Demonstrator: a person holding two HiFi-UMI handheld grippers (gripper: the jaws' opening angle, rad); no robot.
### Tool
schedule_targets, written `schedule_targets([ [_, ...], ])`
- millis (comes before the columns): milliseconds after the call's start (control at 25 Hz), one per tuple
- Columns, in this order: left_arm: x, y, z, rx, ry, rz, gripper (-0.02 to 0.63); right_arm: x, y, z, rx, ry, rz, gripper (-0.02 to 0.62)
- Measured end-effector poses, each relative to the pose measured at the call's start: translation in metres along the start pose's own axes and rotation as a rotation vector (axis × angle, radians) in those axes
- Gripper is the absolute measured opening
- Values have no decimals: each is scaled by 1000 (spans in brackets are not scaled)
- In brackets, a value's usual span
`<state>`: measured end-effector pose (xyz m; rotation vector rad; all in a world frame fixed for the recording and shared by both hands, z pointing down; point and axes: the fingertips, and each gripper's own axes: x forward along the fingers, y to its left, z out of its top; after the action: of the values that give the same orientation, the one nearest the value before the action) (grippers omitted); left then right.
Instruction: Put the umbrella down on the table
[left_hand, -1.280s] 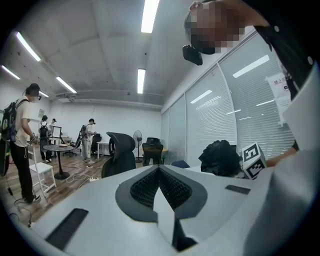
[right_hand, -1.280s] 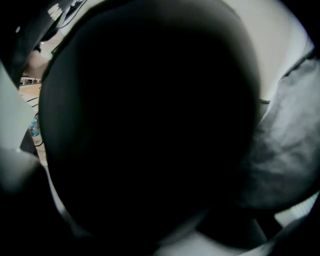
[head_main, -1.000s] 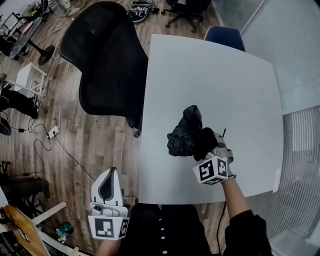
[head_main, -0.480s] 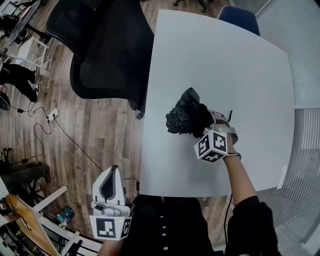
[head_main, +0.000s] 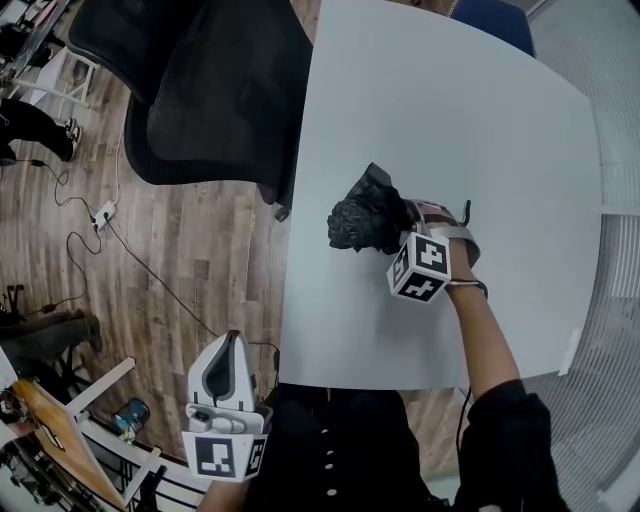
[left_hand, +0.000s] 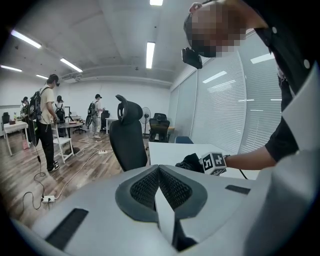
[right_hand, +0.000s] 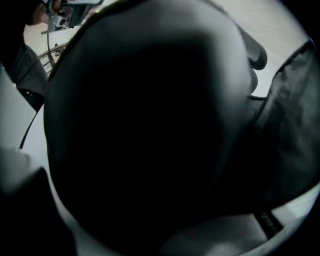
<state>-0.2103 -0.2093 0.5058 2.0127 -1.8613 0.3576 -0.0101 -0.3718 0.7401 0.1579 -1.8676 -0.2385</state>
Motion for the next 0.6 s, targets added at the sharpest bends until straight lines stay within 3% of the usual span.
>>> schedule_targets([
  [440, 6, -9, -10, -13, 26, -10, 14, 5, 0, -8, 128, -1, 177, 256],
  [600, 8, -7, -11, -14, 33, -11, 14, 5, -6, -9, 185, -17, 174, 304],
])
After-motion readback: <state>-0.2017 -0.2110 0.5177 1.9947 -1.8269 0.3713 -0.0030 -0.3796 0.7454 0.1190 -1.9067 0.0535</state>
